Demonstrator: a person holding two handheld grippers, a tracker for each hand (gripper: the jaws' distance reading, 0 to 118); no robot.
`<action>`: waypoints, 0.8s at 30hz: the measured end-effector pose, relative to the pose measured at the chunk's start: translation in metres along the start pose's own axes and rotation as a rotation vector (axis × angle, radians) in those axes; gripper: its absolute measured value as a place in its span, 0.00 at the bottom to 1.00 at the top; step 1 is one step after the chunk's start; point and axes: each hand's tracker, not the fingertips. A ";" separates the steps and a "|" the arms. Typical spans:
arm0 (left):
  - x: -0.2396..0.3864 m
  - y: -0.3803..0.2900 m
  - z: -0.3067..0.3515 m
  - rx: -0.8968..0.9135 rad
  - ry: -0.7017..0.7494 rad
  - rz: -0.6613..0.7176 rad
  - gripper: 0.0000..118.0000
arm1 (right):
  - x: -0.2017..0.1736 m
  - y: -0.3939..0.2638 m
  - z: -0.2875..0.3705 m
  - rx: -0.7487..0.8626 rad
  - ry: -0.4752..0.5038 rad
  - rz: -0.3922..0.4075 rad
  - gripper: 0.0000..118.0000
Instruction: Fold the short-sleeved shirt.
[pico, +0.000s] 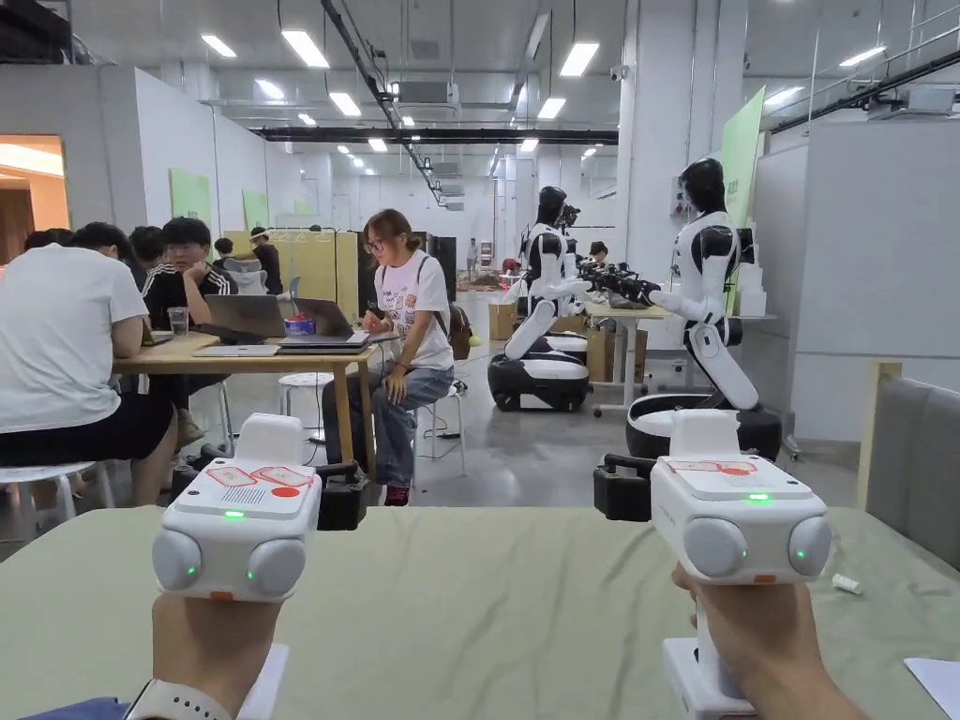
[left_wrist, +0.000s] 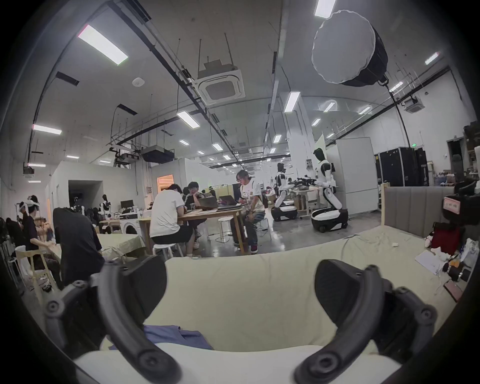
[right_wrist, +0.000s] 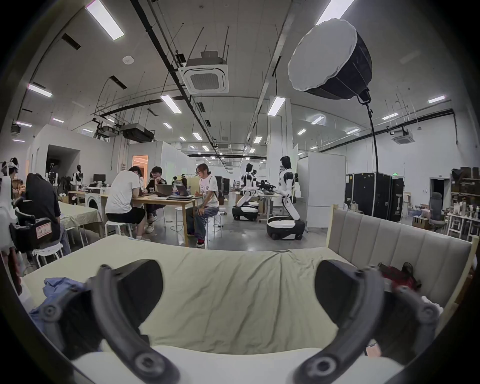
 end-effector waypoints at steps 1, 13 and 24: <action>0.000 0.000 0.002 0.011 -0.015 0.008 0.89 | 0.001 0.000 0.000 0.004 0.007 -0.002 0.92; 0.002 -0.004 -0.001 0.045 -0.006 -0.009 0.00 | -0.004 -0.003 -0.001 0.018 -0.039 0.014 0.00; -0.139 -0.044 0.049 -0.043 0.287 0.011 0.00 | -0.136 -0.017 -0.019 0.015 0.203 0.018 0.00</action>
